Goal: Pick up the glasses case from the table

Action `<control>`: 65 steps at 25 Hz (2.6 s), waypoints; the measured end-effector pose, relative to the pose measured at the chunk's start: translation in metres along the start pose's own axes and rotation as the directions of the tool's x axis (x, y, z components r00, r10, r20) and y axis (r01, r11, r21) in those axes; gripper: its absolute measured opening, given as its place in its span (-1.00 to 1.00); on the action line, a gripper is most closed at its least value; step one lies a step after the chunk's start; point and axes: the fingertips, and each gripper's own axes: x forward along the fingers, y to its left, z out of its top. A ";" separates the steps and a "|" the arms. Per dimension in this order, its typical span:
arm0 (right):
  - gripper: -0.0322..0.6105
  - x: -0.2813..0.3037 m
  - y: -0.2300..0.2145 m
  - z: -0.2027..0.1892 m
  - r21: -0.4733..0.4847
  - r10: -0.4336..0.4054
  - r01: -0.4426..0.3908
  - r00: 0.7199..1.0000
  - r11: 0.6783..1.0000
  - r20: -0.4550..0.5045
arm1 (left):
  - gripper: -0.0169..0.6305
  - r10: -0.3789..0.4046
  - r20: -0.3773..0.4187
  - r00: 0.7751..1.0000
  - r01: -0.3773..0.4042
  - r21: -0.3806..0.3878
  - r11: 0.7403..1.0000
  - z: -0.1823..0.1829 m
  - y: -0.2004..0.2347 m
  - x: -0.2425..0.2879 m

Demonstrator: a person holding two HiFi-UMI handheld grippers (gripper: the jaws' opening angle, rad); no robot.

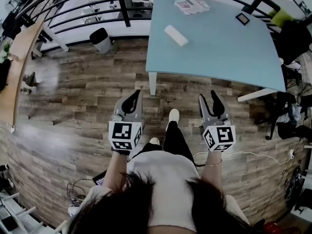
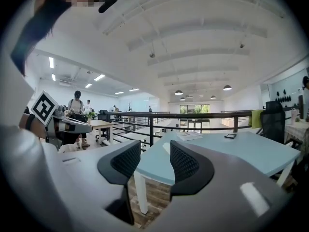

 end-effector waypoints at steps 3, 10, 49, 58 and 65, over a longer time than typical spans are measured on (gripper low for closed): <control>-0.34 0.029 -0.023 0.007 0.002 0.010 -0.010 1.000 1.000 0.001 | -0.77 0.007 0.006 1.000 -0.007 0.006 1.000 0.014 0.003 0.035; -0.25 0.092 -0.081 0.026 0.010 0.074 -0.074 0.997 0.997 -0.011 | -0.77 0.049 0.022 0.999 -0.049 -0.007 0.999 0.054 0.004 0.115; 0.00 0.310 -0.118 0.025 0.045 0.276 -0.273 0.955 0.961 -0.108 | -0.77 0.085 0.003 0.996 -0.085 -0.044 0.995 0.097 0.080 0.299; 0.00 0.383 -0.117 0.026 0.046 0.243 -0.238 0.960 0.970 -0.142 | -0.77 0.012 0.003 1.000 -0.012 -0.023 1.000 0.117 0.125 0.363; 0.00 0.402 -0.117 0.022 0.044 0.224 -0.220 0.961 0.975 -0.163 | -0.77 -0.045 -0.015 0.999 0.045 -0.019 0.999 0.117 0.127 0.389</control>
